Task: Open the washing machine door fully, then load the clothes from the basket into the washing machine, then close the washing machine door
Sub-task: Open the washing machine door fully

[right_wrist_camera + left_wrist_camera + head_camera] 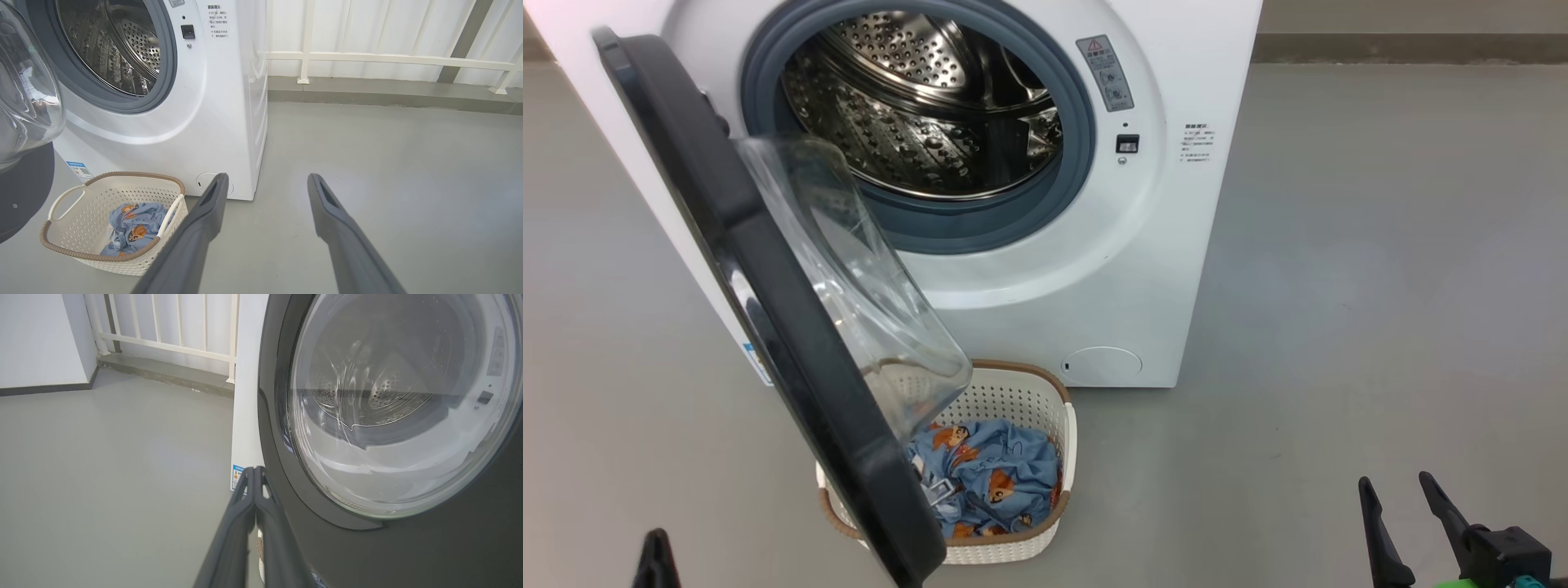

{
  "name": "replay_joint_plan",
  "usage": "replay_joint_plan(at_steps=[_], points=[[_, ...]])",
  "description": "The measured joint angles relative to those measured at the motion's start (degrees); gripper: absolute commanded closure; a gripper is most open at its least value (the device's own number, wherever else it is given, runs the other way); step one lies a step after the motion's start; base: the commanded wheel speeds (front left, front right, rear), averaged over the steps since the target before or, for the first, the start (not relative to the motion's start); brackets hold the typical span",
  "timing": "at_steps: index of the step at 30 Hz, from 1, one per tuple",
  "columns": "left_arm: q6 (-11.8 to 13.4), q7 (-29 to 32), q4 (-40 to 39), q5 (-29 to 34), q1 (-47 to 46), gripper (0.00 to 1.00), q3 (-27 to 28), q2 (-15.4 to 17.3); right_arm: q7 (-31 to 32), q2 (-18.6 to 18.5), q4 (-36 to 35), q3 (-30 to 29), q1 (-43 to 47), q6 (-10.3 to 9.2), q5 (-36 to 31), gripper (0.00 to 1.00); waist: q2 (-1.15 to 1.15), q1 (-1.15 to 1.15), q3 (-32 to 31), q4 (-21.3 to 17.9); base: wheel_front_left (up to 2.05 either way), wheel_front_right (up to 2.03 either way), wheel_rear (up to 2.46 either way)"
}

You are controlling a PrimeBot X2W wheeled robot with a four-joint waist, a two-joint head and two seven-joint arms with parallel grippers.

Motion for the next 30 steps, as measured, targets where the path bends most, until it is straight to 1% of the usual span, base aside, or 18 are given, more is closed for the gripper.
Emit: replay_joint_plan(at_steps=[3, 10, 14, 17, 19, 23, 24, 26, 28, 30], points=[[0.76, 0.0, -1.53, -0.46, -0.04, 1.0, 0.93, 0.0, 0.0, 0.02, -0.03, -0.13, 0.01, 0.0, 0.0, 0.0, 0.0, 0.0, -0.02, 0.38, 0.0, 0.0, 0.0], [3.13, -0.01, -7.84, -1.29, -0.22, 1.0, 1.04, 0.0, 0.0, 0.19, -0.02, -0.4, 0.01, 0.0, -0.42, 0.0, 0.0, 0.0, 0.0, 1.51, 0.0, 0.0, 0.0], [5.77, -0.01, -12.33, -2.09, -0.22, 1.0, 0.14, 0.0, 0.0, 0.29, 0.02, -0.58, 0.01, 0.0, -0.42, 0.0, 0.0, 0.0, -0.01, 2.2, 0.0, 0.0, 0.0], [7.9, -0.01, -17.1, -2.09, -0.26, 1.0, -0.57, 0.01, 0.0, 0.42, 0.03, -1.0, 0.02, 0.0, -0.42, 0.0, 0.0, 0.0, -0.02, 2.75, 0.0, 0.0, 0.0], [8.47, -0.01, -21.62, -1.86, -0.62, 1.0, -1.63, 0.03, 0.0, 0.48, 0.03, -1.43, 0.02, 0.0, -0.42, 0.0, 0.0, 0.0, 0.02, 3.17, 0.0, 0.0, 0.0], [8.99, -0.12, -30.81, -0.83, -2.54, 1.0, -4.03, 0.08, 0.0, 0.55, 0.02, -1.63, 0.03, 0.0, -0.42, 0.0, 0.0, 0.0, 0.14, 4.13, 0.0, 0.0, 0.0], [8.95, -0.18, -35.1, 0.0, -2.8, 1.0, -5.81, 0.09, 0.0, 0.63, 0.02, -1.65, 0.04, 0.0, -0.42, 0.0, 0.0, 0.0, 0.18, 4.62, 0.0, 0.0, 0.0], [8.87, -0.19, -38.33, 0.68, -3.26, 1.0, -7.83, 0.12, 0.0, 0.71, 0.03, -1.66, 0.04, 0.0, -0.42, 0.0, 0.0, 0.0, 0.19, 5.09, 0.0, 0.0, 0.0], [8.12, -0.19, -40.97, 1.37, -3.51, 1.0, -10.07, 0.15, 0.0, 0.79, 0.03, -1.67, 0.04, 0.0, -0.42, 0.0, 0.0, 0.0, 0.18, 5.49, 0.0, 0.0, 0.0], [6.45, -0.19, -42.34, 1.52, -3.51, 1.0, -13.48, 0.29, 0.0, 0.86, 0.04, -1.74, 0.04, 0.0, -0.42, 0.0, 0.0, 0.0, 0.17, 5.85, 0.0, 0.0, 0.0]])
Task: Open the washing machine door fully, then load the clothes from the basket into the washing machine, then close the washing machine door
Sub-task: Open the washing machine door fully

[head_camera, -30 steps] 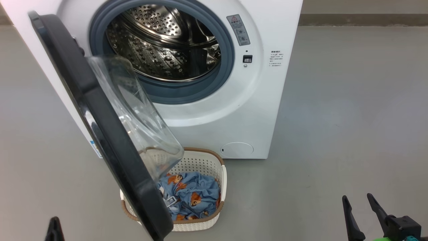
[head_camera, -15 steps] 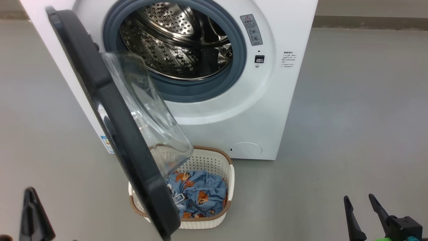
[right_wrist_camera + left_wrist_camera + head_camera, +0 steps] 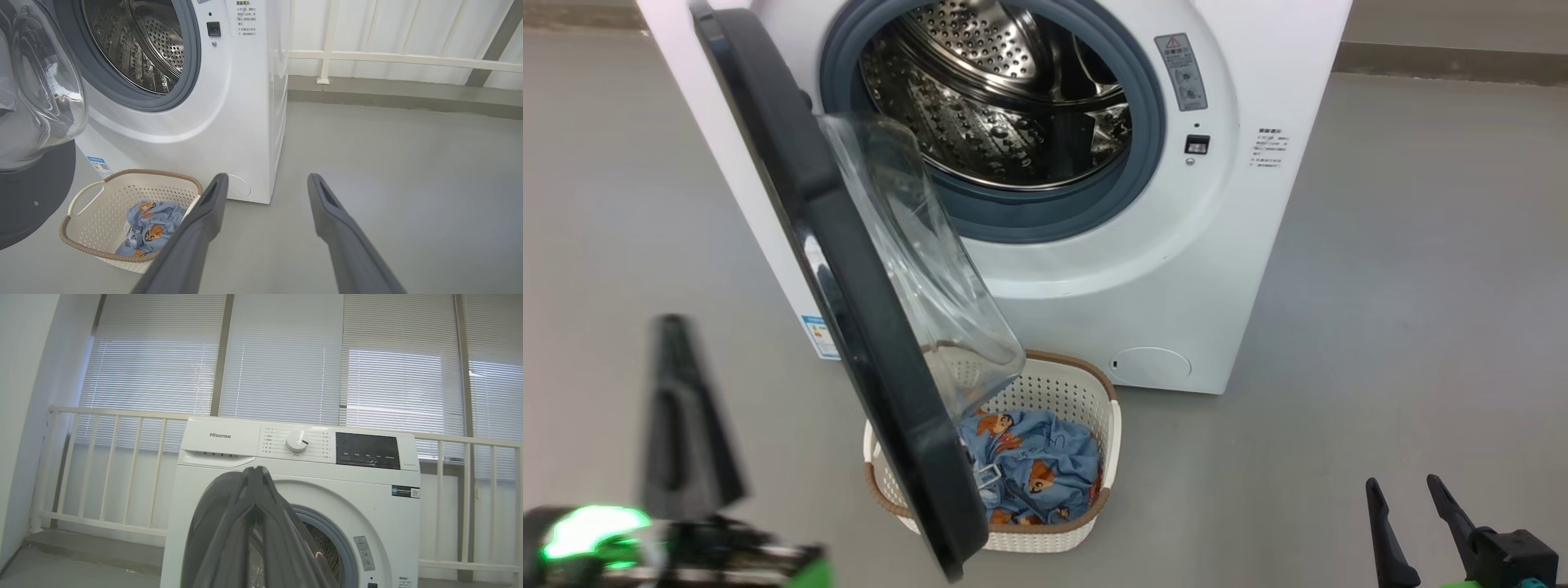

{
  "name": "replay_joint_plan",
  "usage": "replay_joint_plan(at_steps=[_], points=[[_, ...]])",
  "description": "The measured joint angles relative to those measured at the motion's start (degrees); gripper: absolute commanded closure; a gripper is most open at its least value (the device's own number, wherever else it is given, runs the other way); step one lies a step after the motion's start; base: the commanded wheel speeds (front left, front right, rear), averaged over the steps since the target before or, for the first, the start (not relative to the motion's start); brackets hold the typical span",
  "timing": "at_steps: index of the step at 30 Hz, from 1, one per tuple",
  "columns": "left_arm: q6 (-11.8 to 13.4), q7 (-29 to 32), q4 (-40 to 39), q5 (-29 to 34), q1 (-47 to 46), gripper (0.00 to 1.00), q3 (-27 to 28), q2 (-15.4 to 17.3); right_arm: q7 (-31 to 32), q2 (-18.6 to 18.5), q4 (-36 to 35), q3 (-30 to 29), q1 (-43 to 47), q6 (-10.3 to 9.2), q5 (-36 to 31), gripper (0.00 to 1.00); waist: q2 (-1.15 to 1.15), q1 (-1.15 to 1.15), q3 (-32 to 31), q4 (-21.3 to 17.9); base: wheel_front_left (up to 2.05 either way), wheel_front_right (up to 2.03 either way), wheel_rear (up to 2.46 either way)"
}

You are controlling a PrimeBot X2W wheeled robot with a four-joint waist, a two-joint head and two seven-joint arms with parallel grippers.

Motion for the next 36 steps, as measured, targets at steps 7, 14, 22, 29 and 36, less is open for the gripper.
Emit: replay_joint_plan(at_steps=[7, 14, 22, 29, 36], points=[[-7.19, 2.76, -0.18, -2.47, -0.12, 1.0, -14.45, 0.24, 0.0, 0.23, 0.16, 0.19, 0.0, 0.0, 0.01, 0.0, 0.0, 0.0, 0.2, 0.8, 0.0, 0.0, 0.0], [-8.21, 6.91, 6.34, -11.39, -0.09, 1.0, -22.39, 0.69, 0.0, 0.26, 0.26, 0.57, -0.01, 0.0, 0.02, 0.0, 0.0, 0.0, 0.5, 0.14, 0.0, 0.0, 0.0], [-6.65, 12.52, 13.63, -13.94, -0.04, 1.0, -22.92, 1.48, 0.0, 0.29, 0.79, 0.53, -0.01, 0.0, 0.11, 0.0, 0.0, 0.0, 0.79, -0.69, 0.0, 0.0, 0.0], [-3.79, 14.22, 15.81, -12.4, 0.2, 1.0, -22.96, 1.68, 0.0, 0.3, 0.62, 0.12, -0.01, 0.0, 0.26, 0.0, 0.0, 0.0, 1.42, -0.31, 0.0, 0.0, 0.0], [-2.43, 14.47, 17.33, -12.37, 0.21, 1.0, -22.96, 1.66, 0.0, 0.31, 0.21, -0.03, -0.01, 0.0, 0.51, 0.0, 0.0, 0.0, 1.63, 0.55, 0.0, 0.0, 0.0]])
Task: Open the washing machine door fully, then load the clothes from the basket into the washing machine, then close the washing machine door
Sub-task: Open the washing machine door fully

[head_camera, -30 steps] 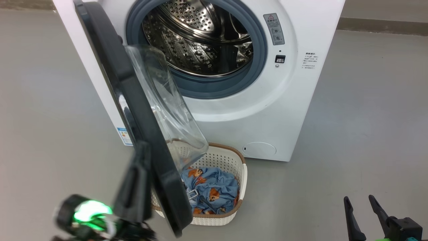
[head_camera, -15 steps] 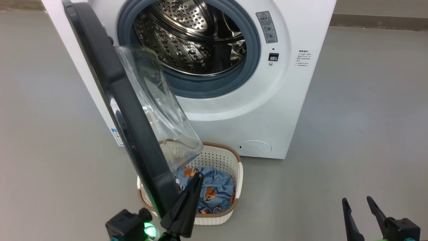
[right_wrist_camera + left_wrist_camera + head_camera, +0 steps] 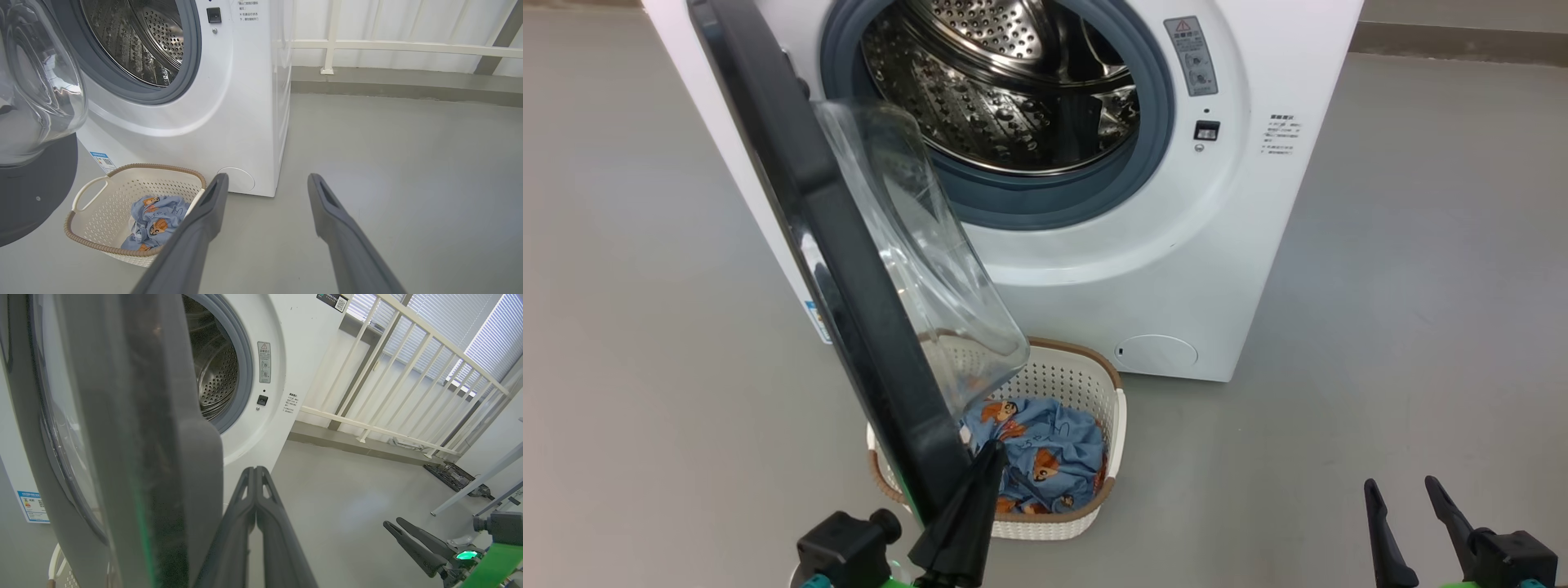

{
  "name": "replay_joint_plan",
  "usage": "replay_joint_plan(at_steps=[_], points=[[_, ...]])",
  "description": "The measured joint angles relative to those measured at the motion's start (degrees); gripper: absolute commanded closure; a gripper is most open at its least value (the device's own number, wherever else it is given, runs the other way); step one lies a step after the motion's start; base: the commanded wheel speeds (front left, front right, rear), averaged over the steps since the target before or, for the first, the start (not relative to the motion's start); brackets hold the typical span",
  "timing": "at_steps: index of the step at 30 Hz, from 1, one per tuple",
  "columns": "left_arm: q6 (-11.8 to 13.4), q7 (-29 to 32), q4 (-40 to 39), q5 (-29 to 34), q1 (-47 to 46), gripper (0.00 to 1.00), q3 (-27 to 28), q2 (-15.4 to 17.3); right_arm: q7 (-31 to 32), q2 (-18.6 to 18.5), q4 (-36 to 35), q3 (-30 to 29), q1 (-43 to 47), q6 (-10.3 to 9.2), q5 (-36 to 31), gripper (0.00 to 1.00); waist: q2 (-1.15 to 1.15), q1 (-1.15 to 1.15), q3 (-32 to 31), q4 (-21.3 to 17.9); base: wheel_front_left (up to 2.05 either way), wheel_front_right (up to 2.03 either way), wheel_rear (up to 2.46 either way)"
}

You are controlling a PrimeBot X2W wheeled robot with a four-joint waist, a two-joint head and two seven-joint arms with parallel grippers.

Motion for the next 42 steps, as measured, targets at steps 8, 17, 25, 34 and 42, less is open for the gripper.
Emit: replay_joint_plan(at_steps=[8, 17, 25, 34, 42], points=[[1.33, 0.0, 0.11, 0.23, 0.02, 1.0, -0.22, -0.16, 0.0, 0.01, -0.04, -0.09, 0.0, 0.0, 0.0, 0.0, 0.0, 0.0, 0.23, 1.4, 0.0, 0.0, 0.0], [2.67, -0.35, 0.22, 0.26, 0.05, 1.0, -0.69, -0.59, 0.0, 0.02, -0.05, -0.25, 0.01, 0.0, -0.04, 0.0, 0.0, 0.0, 0.41, 3.52, 0.0, 0.0, 0.0], [4.0, -1.12, 0.22, -0.35, 0.04, 1.0, -0.83, -0.71, 0.0, 0.02, 0.03, -0.21, 0.01, 0.0, -0.04, 0.0, 0.0, 0.0, 0.5, 6.19, 0.0, 0.0, 0.0], [5.53, -1.34, 0.23, -0.41, 0.04, 1.0, 0.0, -0.66, 0.0, 0.02, 0.13, -0.18, 0.02, 0.0, -0.04, 0.0, 0.0, 0.0, 0.45, 9.97, 0.0, 0.0, 0.0], [7.35, -1.94, 0.4, -0.65, 0.04, 1.0, 2.47, -0.34, 0.0, 0.03, 0.27, -0.15, 0.01, 0.0, -0.04, 0.0, 0.0, 0.0, 0.79, 14.02, 0.0, 0.0, 0.0]])
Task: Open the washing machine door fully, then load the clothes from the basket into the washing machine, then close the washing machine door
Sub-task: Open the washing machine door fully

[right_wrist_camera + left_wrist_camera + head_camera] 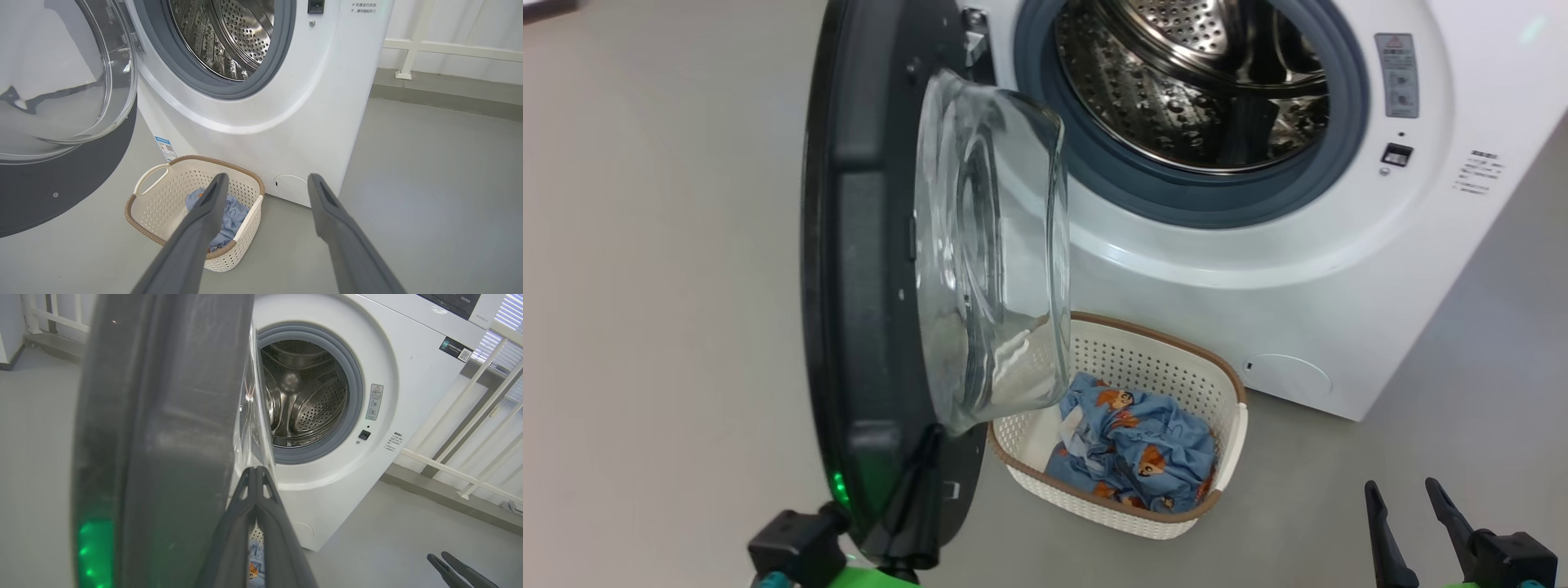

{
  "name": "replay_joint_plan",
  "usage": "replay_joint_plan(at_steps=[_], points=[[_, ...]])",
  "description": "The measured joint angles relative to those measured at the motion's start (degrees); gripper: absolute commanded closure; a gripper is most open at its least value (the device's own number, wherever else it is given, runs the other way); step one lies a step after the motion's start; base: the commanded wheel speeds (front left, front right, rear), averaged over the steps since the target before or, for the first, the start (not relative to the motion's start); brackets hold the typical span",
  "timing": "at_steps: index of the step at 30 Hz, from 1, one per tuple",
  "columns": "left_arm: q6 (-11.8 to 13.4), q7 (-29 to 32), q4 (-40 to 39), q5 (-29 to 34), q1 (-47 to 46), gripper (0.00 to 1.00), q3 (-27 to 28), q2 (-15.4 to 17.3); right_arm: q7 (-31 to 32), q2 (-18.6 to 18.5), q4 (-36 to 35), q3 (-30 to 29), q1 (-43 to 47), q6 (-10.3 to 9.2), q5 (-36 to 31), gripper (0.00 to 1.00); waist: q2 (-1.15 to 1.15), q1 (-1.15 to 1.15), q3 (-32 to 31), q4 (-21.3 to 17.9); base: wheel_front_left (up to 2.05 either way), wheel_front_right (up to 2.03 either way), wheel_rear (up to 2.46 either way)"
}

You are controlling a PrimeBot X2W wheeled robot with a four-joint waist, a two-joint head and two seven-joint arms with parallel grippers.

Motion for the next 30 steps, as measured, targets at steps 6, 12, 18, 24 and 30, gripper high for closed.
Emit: replay_joint_plan(at_steps=[6, 12, 18, 24, 30], points=[[1.3, -1.53, 1.11, -0.83, -0.02, 1.0, 4.33, 0.34, 0.0, 0.0, 0.08, 0.21, 0.0, 0.0, -0.01, 0.0, 0.0, 0.0, 0.33, 2.29, 0.0, 0.0, 0.0], [1.7, -4.75, 5.04, -2.87, -0.87, 1.0, 9.43, 1.56, 0.0, 0.0, 0.1, 0.37, 0.0, 0.0, -0.04, 0.0, 0.0, 0.0, 0.87, 2.95, 0.0, 0.0, 0.0], [1.69, -8.04, 11.56, -4.22, -5.09, 1.0, 13.54, 1.56, 0.0, -0.01, 0.21, 0.47, 0.0, 0.0, -0.54, 0.0, 0.0, 0.0, 1.43, 2.57, 0.0, 0.0, 0.0], [1.69, -10.58, 19.5, -5.17, -10.09, 1.0, 17.83, 1.88, 0.0, -0.01, 0.67, 0.64, 0.0, 0.0, -0.54, 0.0, 0.0, 0.0, 1.34, 1.71, 0.0, 0.0, 0.0], [1.69, -11.87, 26.8, -5.41, -14.69, 1.0, 22.46, 2.13, 0.0, -0.01, 0.86, 0.65, 0.01, 0.0, -0.55, 0.0, 0.0, 0.0, 1.18, 0.68, 0.0, 0.0, 0.0]])
